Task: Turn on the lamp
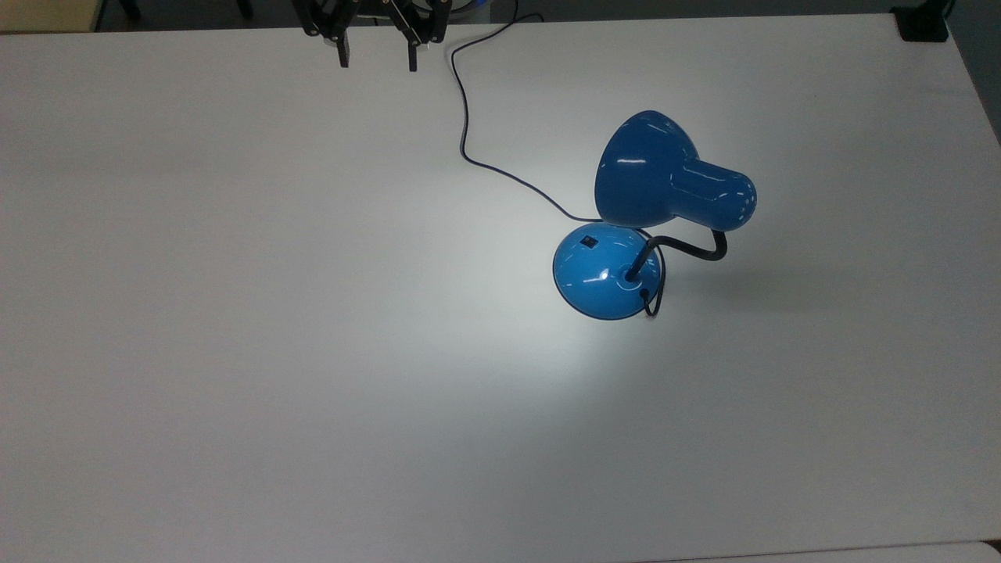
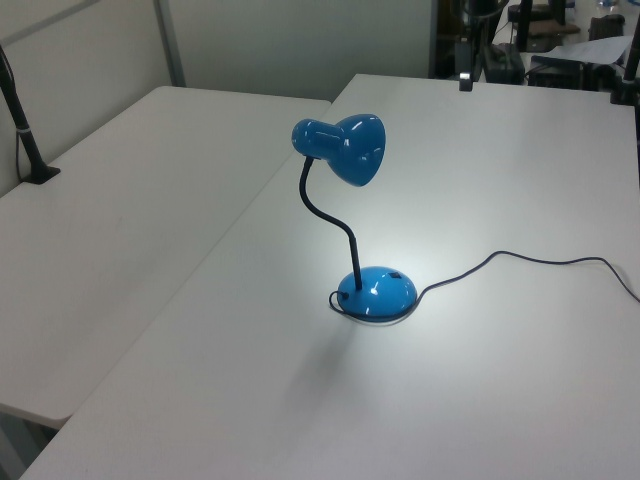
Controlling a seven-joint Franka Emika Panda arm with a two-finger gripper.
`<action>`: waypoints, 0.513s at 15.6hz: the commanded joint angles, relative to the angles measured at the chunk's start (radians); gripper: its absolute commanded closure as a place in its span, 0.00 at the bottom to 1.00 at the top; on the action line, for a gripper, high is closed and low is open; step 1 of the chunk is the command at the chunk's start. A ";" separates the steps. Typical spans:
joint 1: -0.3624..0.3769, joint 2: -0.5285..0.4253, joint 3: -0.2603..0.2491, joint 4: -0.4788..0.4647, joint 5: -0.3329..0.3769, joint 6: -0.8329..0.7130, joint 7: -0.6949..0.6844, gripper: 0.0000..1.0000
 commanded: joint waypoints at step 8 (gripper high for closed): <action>0.049 -0.017 -0.061 0.020 0.001 -0.035 0.027 0.00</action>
